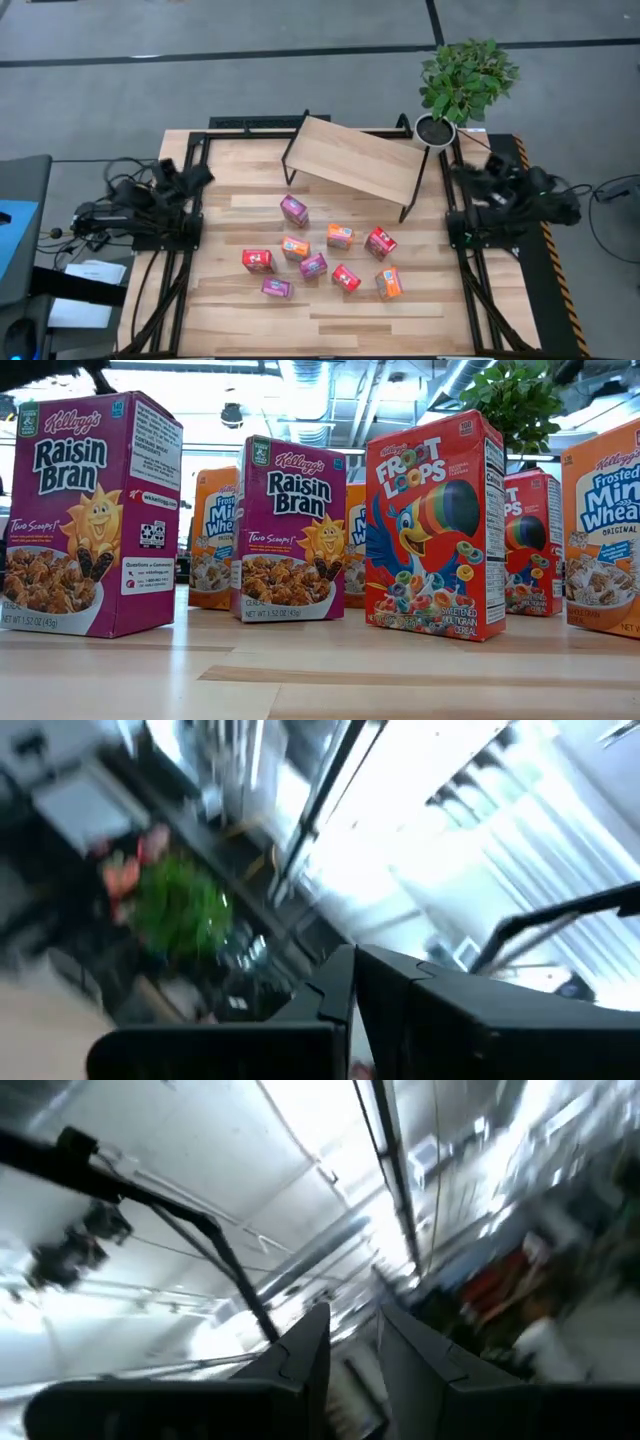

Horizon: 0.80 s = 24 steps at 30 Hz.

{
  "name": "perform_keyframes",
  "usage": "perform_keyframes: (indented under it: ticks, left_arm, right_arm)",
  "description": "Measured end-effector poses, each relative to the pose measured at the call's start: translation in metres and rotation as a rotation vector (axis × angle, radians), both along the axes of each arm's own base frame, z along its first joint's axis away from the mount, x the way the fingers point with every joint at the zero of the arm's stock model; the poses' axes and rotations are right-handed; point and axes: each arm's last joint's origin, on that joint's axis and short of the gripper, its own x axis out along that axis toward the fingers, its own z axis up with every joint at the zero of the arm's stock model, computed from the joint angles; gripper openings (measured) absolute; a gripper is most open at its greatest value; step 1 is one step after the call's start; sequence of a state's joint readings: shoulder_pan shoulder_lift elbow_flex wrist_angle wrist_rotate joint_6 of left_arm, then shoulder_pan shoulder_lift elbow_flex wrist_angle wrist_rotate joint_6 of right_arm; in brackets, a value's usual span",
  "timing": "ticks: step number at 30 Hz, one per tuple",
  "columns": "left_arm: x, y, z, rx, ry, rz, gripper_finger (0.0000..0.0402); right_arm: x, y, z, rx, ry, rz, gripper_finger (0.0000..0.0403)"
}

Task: Stack cereal on shelf
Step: Put the top right red cereal box on the shelf

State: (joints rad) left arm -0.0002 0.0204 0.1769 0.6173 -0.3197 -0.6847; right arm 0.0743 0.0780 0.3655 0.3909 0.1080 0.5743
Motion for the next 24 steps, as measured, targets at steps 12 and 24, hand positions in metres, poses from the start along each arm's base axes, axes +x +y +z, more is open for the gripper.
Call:
perform_keyframes:
  ticks: [12, 24]
  left_arm:
    - [0.019, -0.005, 0.094, 0.333, 0.163, 0.054, 0.0139]
    - [0.061, -0.013, 0.135, 0.452, 0.452, -0.240, 0.0241]
  right_arm:
    - [0.040, 0.003, 0.098, -0.251, 0.287, -0.138, 0.0260]
    - [0.118, 0.027, 0.114, -0.189, 1.048, 0.090, 0.0263]
